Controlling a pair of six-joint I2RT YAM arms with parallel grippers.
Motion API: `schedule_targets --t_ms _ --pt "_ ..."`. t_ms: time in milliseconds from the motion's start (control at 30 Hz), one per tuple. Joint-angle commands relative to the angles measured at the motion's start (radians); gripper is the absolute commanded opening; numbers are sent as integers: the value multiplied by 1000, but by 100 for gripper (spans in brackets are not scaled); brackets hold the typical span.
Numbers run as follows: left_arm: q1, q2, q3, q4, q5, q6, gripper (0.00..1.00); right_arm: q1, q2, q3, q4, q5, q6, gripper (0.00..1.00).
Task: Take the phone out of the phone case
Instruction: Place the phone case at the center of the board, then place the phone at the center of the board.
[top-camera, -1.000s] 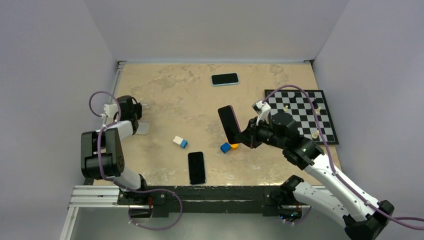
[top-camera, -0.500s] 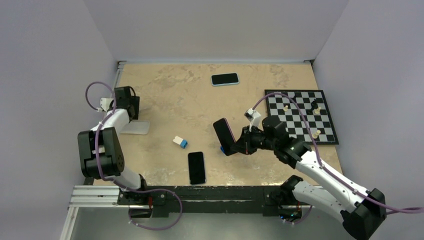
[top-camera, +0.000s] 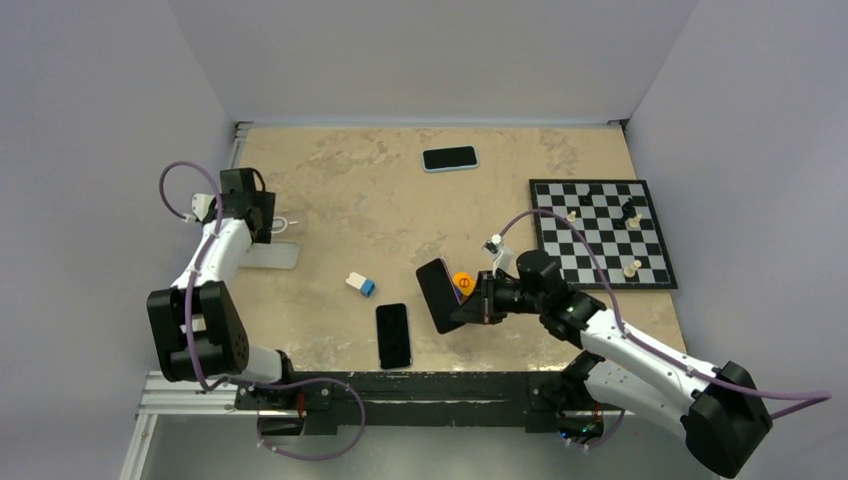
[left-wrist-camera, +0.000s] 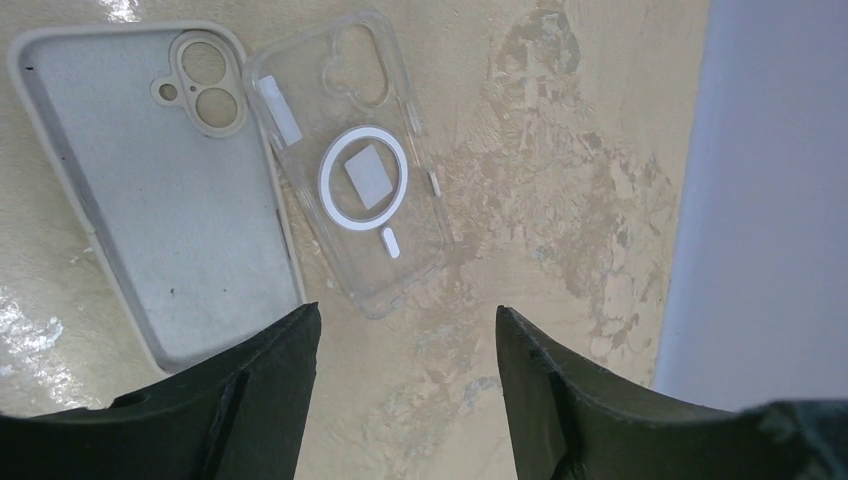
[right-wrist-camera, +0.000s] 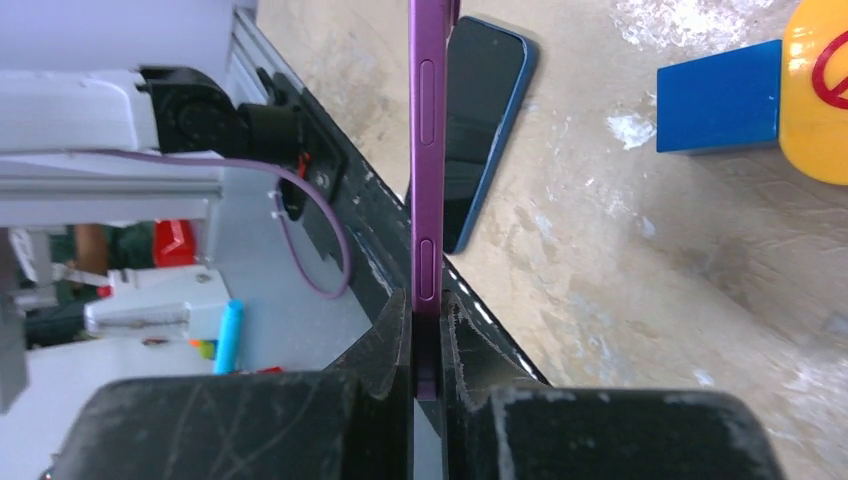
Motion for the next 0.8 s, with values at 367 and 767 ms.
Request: schedule_targets --t_ms 367,767 --pt "-222 -381 -205 130 249 212 71 69 57 -211 433 65 392 0" --pt "-281 -672 -327 201 539 361 91 175 404 -217 710 15 500 8"
